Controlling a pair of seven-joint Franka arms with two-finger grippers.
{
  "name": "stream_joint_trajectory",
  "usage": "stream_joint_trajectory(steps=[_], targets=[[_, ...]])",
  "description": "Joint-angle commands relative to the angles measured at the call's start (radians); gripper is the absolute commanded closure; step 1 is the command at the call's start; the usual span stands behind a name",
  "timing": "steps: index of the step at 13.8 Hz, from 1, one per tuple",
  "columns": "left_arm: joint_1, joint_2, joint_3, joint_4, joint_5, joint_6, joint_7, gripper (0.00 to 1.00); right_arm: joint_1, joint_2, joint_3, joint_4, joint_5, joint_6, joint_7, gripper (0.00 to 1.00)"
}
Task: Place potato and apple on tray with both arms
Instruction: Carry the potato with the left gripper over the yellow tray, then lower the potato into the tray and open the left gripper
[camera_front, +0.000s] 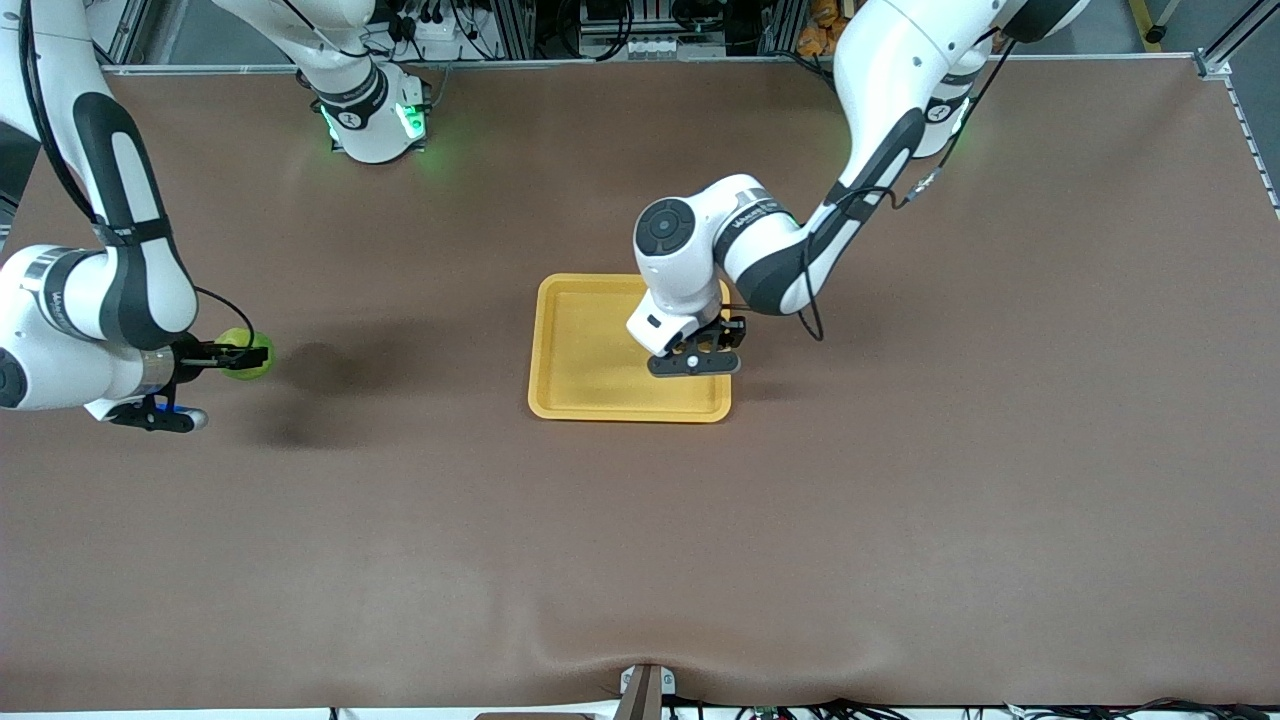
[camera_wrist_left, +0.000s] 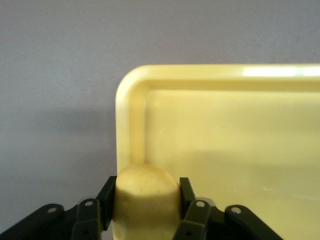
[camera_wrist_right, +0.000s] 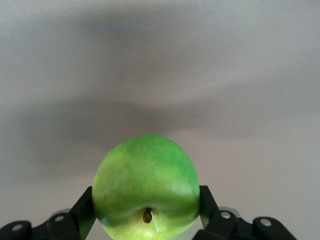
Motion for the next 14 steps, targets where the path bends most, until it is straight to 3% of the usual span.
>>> stream_joint_trajectory(steps=[1, 7, 10, 12, 14], targets=[[-0.039, 0.025, 0.026, 0.032, 0.073, -0.028, -0.018, 1.00, 0.030, -0.005, 0.002, 0.066, 0.006, -0.072, 0.013, 0.91], [-0.074, 0.082, 0.037, 0.046, 0.179, -0.026, -0.112, 1.00, 0.096, -0.009, 0.002, 0.124, 0.047, -0.166, 0.036, 0.94], [-0.073, 0.091, 0.037, 0.051, 0.177, -0.019, -0.115, 0.90, 0.131, -0.013, 0.004, 0.142, 0.055, -0.196, 0.096, 0.94], [-0.067, 0.089, 0.037, 0.051, 0.177, -0.017, -0.121, 0.53, 0.151, -0.013, 0.004, 0.168, 0.088, -0.227, 0.117, 0.94], [-0.064, 0.089, 0.038, 0.051, 0.179, -0.016, -0.121, 0.00, 0.189, -0.014, 0.004, 0.178, 0.105, -0.241, 0.148, 0.92]])
